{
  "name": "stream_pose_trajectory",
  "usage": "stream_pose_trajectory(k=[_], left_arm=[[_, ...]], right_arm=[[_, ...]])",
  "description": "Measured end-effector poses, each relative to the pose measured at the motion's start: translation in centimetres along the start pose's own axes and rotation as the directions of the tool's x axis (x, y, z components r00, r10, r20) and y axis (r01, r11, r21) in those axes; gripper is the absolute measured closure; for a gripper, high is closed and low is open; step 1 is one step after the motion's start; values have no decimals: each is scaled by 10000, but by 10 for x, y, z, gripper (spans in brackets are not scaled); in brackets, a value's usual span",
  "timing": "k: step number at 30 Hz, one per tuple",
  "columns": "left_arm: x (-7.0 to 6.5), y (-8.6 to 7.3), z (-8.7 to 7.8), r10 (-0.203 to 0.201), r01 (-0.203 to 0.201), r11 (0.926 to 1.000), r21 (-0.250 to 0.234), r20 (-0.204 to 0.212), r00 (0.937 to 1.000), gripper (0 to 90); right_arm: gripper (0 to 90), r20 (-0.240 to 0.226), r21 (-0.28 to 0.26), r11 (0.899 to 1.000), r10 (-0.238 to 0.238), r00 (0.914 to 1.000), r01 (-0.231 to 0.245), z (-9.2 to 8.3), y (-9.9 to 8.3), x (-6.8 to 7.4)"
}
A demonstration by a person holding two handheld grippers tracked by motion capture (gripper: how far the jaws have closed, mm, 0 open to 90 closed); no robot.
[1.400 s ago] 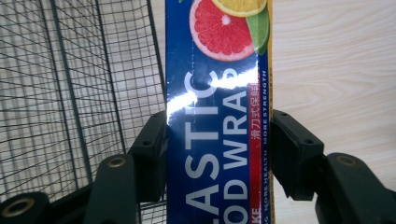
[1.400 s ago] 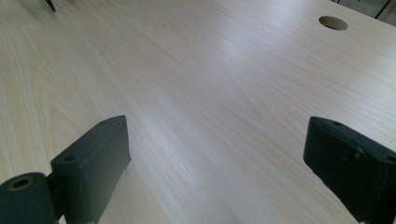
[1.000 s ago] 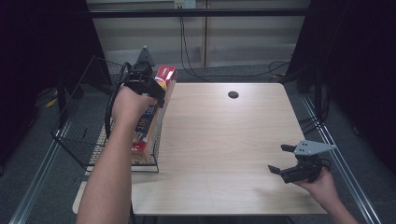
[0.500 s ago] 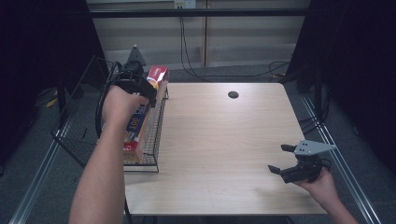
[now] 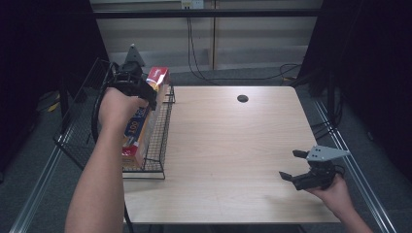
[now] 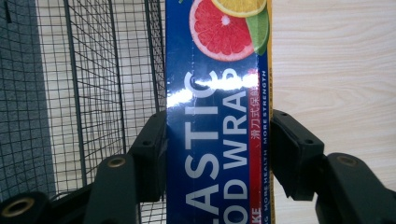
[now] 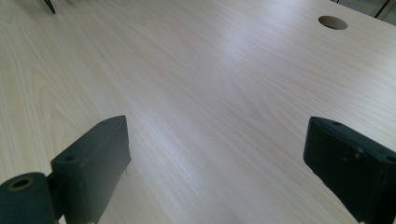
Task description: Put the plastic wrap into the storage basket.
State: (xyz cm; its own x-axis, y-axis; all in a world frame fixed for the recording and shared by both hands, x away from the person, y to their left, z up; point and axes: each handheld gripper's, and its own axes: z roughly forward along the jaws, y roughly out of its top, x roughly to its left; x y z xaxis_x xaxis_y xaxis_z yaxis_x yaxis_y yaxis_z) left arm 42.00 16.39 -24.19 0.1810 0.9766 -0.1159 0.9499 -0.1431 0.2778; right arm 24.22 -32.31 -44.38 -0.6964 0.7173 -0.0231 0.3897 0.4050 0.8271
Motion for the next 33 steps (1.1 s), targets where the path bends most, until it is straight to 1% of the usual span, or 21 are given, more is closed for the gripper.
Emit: stream_pose_trajectory(k=[5, 9, 10, 11, 14, 15, 16, 19, 21, 23, 26, 27, 28, 29, 33], left_arm=[[6, -1, -4, -61, 60, 10000, -77, -55, 10000, 447], [11, -3, -5, -255, 253, 9996, -113, -111, 9996, 447], [13, -3, -6, -199, 198, 9998, -101, -163, 9997, 447], [13, -3, -7, -371, 369, 9992, -123, -136, 9992, 448], [17, -4, -8, -481, 476, 9987, -200, -221, 9986, 447], [20, -4, -9, -325, 320, 9993, -213, -270, 9991, 448], [20, -4, -9, -493, 487, 9985, -268, -226, 9985, 448], [24, -5, -11, -567, 561, 9980, -295, -210, 9982, 448], [26, -5, -12, -600, 590, 9979, -275, -374, 9975, 447], [28, -6, -12, -675, 664, 9974, -296, -374, 9970, 448], [32, -6, -14, -655, 643, 9975, -307, -368, 9972, 447], [33, -7, -14, -721, 710, 9970, -314, -357, 9968, 447], [35, -7, -15, -658, 643, 9973, -345, -432, 9969, 447], [35, -7, -15, -794, 780, 9964, -333, -434, 9959, 447], [41, -8, -16, -915, 898, 9953, -373, -469, 9947, 447]], right_arm=[[71, -36, 31, 10000, -41, 10000, 41, 0, 0, 0], [71, 22, -6, 10000, -26, 10000, 26, 0, 0, 0], [71, 22, -6, 10000, -26, 10000, 26, 0, 0, 0], [71, -44, 26, 10000, -14, 10000, 14, 0, 0, 0], [71, -30, 48, 10000, -42, 10000, 42, 0, 0, 1], [72, 35, 41, 10000, -58, 10000, 58, 0, 0, 1], [72, 29, 39, 10000, -67, 10000, 67, 0, 0, 1], [72, -10, 32, 10000, -43, 10000, 43, 0, 0, 1], [71, -103, 12, 10000, 8, 9999, -8, 0, 0, 1], [71, -173, -74, 9999, 75, 9998, -77, 0, 0, 1], [71, -123, -54, 10000, 59, 9999, -59, 0, 0, 0], [71, -111, -63, 10000, 58, 9999, -59, 0, 0, 0], [71, -116, -73, 9999, 69, 9999, -70, 0, 0, 0], [71, -112, -68, 10000, 71, 9999, -72, 0, 0, 0], [71, -122, -11, 10000, 50, 9999, -50, 0, 0, 0]])
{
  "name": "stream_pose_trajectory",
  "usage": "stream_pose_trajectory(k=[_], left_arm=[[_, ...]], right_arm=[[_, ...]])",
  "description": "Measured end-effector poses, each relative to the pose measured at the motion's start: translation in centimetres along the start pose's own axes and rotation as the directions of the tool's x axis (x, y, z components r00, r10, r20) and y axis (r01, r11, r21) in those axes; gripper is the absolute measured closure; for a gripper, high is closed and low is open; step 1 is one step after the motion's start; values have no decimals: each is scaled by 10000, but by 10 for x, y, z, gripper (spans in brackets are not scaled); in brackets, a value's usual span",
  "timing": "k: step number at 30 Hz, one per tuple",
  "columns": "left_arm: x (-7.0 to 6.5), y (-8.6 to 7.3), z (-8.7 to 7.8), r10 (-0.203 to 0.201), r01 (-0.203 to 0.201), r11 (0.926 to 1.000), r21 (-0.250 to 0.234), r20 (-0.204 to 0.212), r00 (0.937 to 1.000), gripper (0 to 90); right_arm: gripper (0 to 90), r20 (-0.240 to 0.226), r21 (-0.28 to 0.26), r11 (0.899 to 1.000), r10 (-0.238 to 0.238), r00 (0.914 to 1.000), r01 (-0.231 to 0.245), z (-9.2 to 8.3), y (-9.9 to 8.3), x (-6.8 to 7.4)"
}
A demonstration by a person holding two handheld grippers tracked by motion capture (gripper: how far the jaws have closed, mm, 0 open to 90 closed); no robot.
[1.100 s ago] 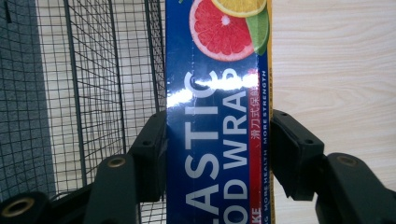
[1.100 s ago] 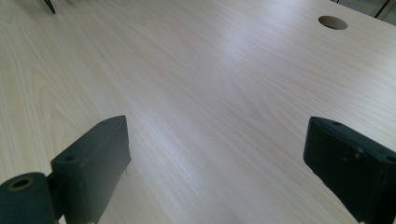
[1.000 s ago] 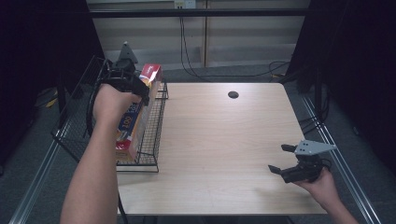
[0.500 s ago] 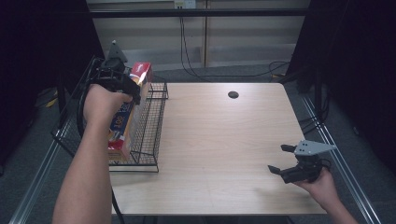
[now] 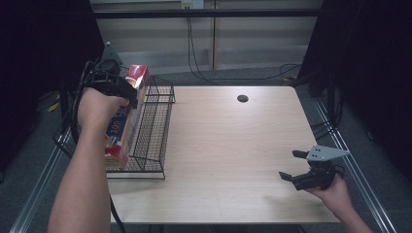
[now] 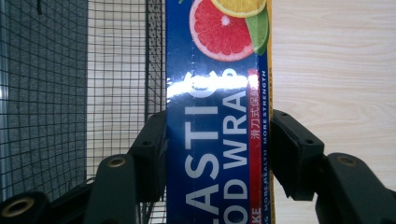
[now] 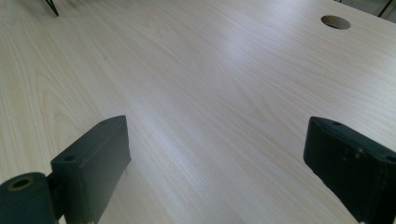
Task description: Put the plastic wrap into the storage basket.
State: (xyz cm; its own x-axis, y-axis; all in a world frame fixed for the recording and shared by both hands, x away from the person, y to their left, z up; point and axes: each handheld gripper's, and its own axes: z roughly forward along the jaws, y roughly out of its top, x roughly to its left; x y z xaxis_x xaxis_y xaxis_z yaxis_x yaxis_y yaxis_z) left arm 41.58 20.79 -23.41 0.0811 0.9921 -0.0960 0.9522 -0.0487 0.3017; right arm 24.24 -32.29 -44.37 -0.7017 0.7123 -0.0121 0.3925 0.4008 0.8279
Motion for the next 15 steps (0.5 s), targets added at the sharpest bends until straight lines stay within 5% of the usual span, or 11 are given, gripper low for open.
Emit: stream_pose_trajectory(k=[15], left_arm=[[28, -4, 2, -609, 608, 9981, -91, -121, 9981, 447]], right_arm=[[71, 23, 29, 10000, -2, 10000, 2, 1, 0, 1]])
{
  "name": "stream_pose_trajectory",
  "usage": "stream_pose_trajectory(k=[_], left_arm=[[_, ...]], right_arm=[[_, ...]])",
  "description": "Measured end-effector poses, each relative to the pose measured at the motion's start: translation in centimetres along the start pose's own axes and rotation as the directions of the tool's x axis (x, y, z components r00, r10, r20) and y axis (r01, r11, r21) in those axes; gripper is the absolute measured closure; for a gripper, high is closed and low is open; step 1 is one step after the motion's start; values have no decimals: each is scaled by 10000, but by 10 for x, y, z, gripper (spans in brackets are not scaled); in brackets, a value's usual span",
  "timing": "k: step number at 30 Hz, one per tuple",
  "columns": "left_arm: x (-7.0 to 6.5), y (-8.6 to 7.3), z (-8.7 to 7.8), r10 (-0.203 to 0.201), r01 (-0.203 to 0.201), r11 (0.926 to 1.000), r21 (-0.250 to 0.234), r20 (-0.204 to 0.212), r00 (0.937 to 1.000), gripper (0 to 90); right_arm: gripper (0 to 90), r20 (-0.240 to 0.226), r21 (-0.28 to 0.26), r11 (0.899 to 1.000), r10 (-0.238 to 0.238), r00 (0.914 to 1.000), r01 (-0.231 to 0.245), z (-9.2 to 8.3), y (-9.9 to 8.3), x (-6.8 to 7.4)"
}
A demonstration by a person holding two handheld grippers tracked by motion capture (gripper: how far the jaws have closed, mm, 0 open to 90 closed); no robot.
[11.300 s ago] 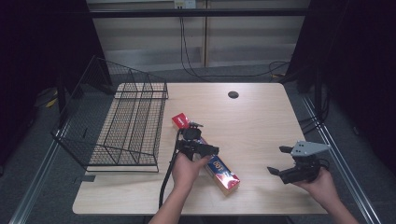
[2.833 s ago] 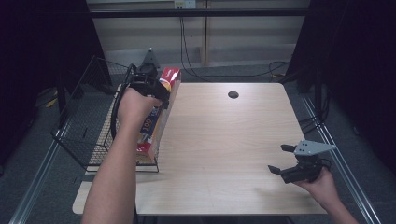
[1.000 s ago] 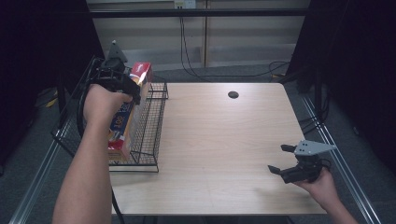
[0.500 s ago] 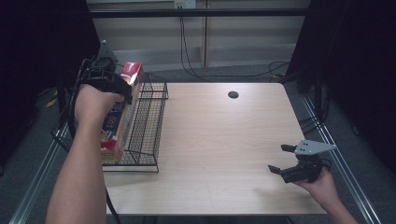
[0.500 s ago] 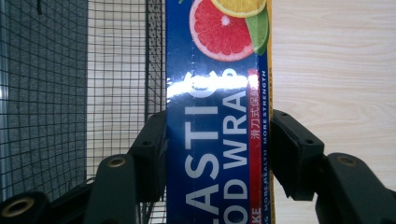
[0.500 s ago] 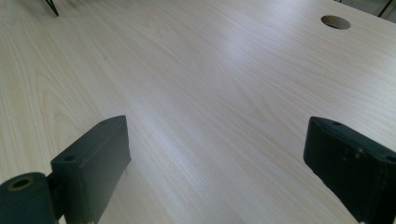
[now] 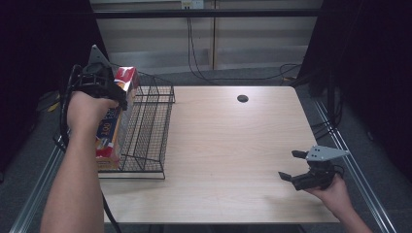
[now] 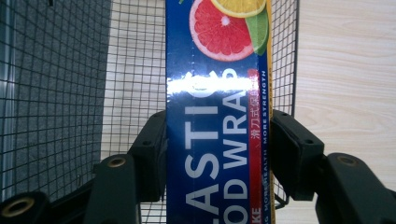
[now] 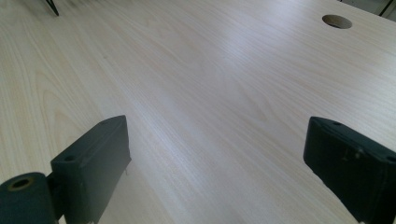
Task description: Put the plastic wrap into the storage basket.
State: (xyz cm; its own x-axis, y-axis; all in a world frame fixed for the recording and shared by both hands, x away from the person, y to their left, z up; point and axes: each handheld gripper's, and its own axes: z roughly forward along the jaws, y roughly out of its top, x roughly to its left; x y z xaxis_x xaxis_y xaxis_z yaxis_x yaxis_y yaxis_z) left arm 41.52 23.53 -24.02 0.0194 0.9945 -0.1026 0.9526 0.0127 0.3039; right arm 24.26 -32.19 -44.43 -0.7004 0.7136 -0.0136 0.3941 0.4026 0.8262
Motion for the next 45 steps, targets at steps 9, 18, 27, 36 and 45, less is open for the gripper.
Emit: stream_pose_trajectory(k=[9, 18, 27, 36, 45], left_arm=[[15, 0, 1, -132, 133, 9999, 39, -151, 9998, 447], [23, -1, 0, -333, 332, 9994, -6, -97, 9994, 447], [29, -1, -4, -300, 299, 9995, -52, -173, 9994, 447], [35, -1, -3, -369, 367, 9993, -89, -331, 9988, 446], [39, -4, 6, -331, 336, 9994, 113, -393, 9987, 444]], right_arm=[[71, -32, 4, 10000, 29, 10000, -29, 0, 0, 0], [71, -57, -3, 10000, 9, 10000, -9, 0, 0, 1], [71, -39, -11, 10000, 19, 10000, -19, 0, 0, 1], [71, -69, -15, 10000, 30, 10000, -30, 0, 0, 1], [71, -43, -16, 10000, 10, 10000, -10, 0, 0, 1]])
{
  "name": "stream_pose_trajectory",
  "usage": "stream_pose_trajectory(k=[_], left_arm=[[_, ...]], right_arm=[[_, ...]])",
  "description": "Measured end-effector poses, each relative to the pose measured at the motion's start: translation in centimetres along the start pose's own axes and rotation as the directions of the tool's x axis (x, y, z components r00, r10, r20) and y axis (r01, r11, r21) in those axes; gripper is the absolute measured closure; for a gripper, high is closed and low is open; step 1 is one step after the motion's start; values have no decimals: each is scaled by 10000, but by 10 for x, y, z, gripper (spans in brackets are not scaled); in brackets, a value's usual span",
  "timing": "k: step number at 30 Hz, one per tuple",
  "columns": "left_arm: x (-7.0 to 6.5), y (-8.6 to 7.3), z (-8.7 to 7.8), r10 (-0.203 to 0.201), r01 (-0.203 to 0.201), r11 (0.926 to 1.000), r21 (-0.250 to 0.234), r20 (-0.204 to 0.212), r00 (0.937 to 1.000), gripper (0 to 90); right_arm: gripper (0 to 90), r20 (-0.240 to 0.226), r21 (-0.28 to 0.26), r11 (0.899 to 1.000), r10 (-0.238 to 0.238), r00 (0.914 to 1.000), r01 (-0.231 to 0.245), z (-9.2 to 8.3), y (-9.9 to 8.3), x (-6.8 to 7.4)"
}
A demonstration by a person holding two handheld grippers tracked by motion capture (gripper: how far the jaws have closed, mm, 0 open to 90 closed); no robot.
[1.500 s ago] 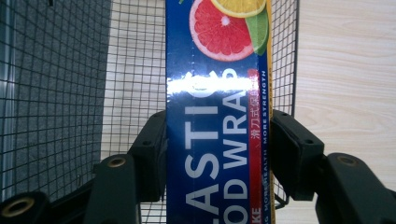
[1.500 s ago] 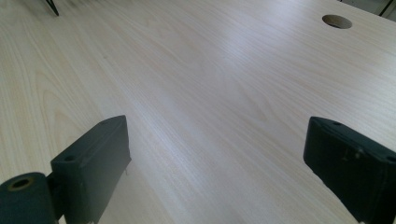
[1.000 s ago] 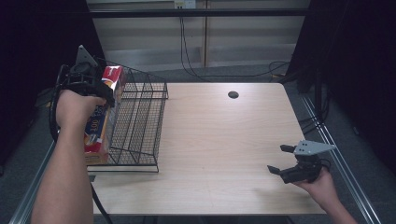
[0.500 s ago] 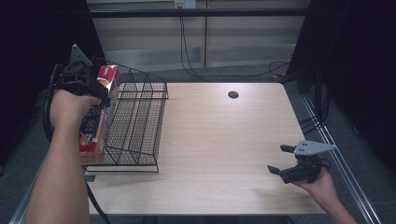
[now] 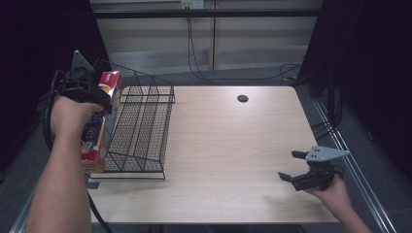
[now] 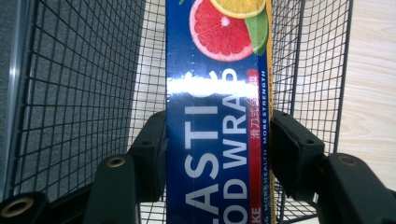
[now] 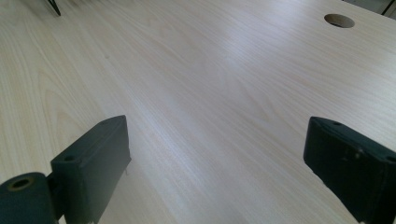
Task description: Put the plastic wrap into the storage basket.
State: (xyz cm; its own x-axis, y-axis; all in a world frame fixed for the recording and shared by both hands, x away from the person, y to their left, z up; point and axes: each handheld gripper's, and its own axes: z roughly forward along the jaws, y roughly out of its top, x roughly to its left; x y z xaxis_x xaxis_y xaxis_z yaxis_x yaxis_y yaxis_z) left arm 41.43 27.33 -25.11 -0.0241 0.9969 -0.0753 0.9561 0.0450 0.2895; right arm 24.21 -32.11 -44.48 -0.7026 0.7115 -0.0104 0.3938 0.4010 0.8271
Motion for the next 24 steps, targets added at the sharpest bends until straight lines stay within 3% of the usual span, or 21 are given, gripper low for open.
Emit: stream_pose_trajectory(k=[24], left_arm=[[2, 0, 21, -290, 295, 9995, 111, -378, 9989, 422]], right_arm=[[70, -103, 84, 10000, -8, 9999, 8, 1, -1, 0]])
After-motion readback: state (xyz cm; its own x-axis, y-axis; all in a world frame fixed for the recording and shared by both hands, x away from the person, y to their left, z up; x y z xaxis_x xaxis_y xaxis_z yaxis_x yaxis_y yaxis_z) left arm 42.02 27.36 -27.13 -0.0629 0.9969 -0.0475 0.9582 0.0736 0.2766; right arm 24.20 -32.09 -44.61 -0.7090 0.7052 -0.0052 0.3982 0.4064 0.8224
